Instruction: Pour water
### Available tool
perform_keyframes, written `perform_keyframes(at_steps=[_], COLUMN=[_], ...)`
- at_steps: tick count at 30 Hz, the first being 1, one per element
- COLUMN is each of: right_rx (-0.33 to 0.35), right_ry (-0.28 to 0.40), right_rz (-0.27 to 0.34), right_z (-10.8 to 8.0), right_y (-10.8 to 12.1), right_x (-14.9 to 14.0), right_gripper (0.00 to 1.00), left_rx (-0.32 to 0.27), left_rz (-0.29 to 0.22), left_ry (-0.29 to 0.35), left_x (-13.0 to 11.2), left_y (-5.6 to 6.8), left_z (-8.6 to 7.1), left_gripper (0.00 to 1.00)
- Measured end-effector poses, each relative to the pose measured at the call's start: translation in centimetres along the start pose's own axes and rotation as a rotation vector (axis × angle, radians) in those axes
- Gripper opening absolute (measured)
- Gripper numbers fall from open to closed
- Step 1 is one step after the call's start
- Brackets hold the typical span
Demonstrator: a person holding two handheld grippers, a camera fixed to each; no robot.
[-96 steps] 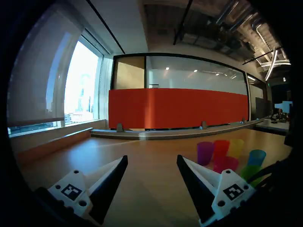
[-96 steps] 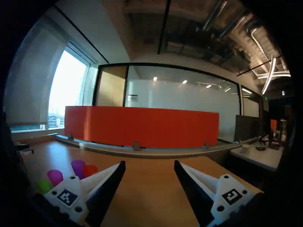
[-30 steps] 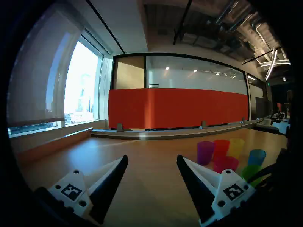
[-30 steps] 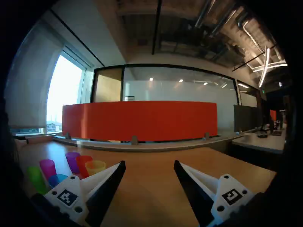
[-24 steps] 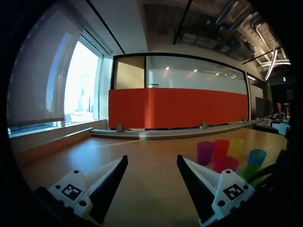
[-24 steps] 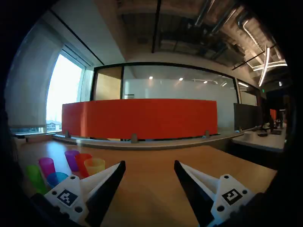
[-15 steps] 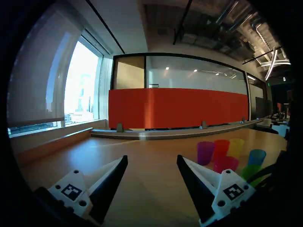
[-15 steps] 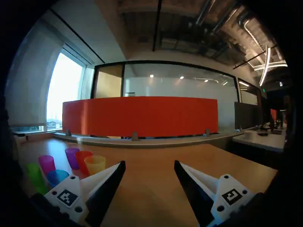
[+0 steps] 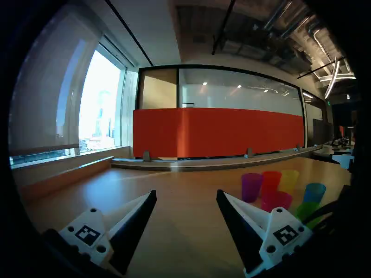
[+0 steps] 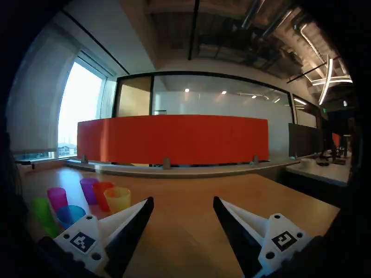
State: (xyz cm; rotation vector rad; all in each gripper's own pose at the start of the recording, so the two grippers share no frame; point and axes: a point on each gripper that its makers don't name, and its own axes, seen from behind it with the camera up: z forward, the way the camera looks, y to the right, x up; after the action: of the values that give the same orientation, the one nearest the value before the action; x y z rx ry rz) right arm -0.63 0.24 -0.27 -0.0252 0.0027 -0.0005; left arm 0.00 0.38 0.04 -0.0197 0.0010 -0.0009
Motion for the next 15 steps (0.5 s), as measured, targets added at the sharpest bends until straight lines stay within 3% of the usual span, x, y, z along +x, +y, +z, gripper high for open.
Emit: perform_keyframes(at_steps=[15], right_rx=[-0.002], right_ry=[-0.003], right_rz=[0.000], right_z=[0.09], right_y=[-0.08], right_x=[0.03], right_gripper=[0.99], left_rx=[0.000], left_rz=[0.000], left_ry=[0.000], left_x=[0.03], left_y=[-0.05], left_z=[-0.01], left_gripper=[0.96])
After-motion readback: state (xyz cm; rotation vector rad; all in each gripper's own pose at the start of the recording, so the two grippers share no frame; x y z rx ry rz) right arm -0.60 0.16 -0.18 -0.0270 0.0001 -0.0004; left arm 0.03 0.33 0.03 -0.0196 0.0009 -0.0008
